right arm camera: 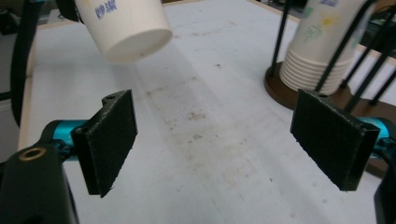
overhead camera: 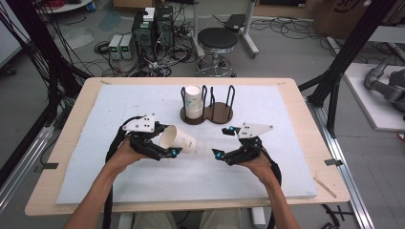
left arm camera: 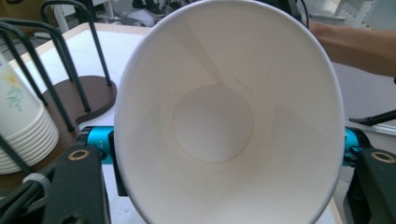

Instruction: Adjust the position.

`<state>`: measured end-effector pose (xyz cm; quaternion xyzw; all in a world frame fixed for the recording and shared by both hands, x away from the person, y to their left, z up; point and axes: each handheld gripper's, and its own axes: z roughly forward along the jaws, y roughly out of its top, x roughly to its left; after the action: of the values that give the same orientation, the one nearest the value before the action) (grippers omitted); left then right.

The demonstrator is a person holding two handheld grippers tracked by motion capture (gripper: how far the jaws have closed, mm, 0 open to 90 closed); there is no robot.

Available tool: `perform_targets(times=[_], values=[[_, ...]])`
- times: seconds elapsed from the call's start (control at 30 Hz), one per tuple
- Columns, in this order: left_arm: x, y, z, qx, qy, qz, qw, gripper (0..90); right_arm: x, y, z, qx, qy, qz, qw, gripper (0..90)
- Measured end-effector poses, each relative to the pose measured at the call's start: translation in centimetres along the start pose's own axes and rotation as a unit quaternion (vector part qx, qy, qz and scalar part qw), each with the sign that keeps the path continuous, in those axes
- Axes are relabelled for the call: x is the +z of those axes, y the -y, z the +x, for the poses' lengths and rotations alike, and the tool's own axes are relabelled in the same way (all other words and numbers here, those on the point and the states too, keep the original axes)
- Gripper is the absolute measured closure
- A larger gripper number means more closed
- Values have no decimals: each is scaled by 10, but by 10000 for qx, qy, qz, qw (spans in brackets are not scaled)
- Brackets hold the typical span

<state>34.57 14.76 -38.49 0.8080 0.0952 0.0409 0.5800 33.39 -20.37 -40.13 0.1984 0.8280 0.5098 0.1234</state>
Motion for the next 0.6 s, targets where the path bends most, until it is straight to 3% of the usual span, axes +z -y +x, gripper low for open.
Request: perform_targets(times=[0.1, 0.17, 0.2, 0.23, 0.3, 0.4, 0.43, 0.53, 0.6], values=[[-4, -3, 4, -1, -78, 218, 9997, 306, -5, 8, -2, 157, 316, 1, 9994, 151], [-7, -6, 9, 39, -151, 502, 9986, 306, -7, 11, -3, 222, 543, 8, 9983, 151], [-7, -6, 9, 39, -151, 502, 9986, 306, -8, 13, -3, 272, 643, 23, 9976, 151], [-8, -7, 11, 54, -166, 590, 9981, 306, -8, 13, -3, 272, 643, 23, 9976, 151], [-9, -11, 15, 126, -154, 806, 9966, 303, -12, 20, -4, 354, 1011, 42, 9942, 151], [-10, -15, 19, 169, -165, 1029, 9944, 303, -15, 26, -4, 445, 1164, 25, 9922, 151], [-10, -17, 22, 210, -166, 1180, 9926, 303, -17, 32, -5, 538, 1353, -3, 9893, 151], [-10, -22, 26, 298, -196, 1445, 9889, 303, -20, 41, -7, 661, 1588, -17, 9851, 151], [-9, -23, 27, 293, -198, 1518, 9878, 303, -21, 47, -8, 755, 1748, 37, 9817, 151]])
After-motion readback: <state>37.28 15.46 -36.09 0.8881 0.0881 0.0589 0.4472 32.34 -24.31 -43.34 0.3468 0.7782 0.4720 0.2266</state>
